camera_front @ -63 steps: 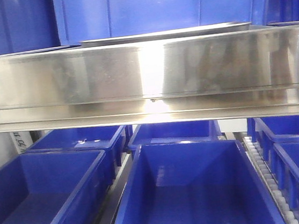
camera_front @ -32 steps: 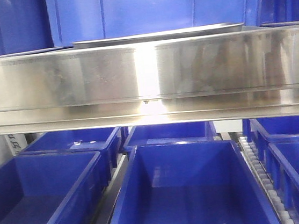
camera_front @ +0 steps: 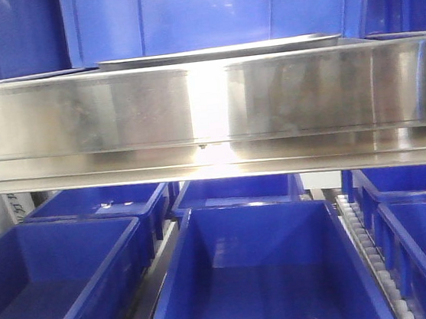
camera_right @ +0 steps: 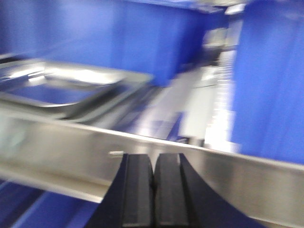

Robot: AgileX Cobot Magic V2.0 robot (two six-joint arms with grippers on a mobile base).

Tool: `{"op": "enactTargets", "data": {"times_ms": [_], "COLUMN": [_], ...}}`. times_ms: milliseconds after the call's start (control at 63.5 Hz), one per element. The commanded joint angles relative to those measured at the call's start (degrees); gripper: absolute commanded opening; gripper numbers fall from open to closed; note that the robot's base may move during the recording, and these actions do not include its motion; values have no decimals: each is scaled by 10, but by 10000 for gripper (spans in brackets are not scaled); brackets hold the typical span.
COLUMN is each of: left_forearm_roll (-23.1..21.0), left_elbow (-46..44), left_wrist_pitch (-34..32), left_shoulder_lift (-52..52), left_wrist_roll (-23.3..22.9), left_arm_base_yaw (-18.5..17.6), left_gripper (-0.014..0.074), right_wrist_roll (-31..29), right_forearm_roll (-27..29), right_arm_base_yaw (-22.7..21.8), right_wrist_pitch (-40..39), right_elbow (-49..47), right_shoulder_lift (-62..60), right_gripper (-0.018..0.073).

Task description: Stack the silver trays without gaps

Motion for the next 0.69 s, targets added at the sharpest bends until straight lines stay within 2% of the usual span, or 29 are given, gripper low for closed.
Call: {"op": "enactTargets", "data": {"times_ms": [0,126,252,678], "left_forearm_roll": [-5,-5,-5,-5], "left_elbow": [-2,-2,-2,-2], "left_wrist_pitch": [-45,-45,-45,-45], "left_shoulder_lift": [-8,-8,-8,-8], "left_wrist_roll": [2,2,2,2], "left_arm_base_yaw": [1,1,1,1], "left_gripper": [-48,-48,-48,-48], "right_wrist_roll": [-7,-7,-7,-8], "right_forearm_roll": [12,28,33,26], "right_arm_base_yaw": [-38,-74,-79,-79], "right_wrist_pitch": [-91,-150,-234,-218], "right_elbow": [29,95,153,150], "right_shoulder_lift": [-17,-51,-56,-56], "right_gripper": [55,55,55,55]}}
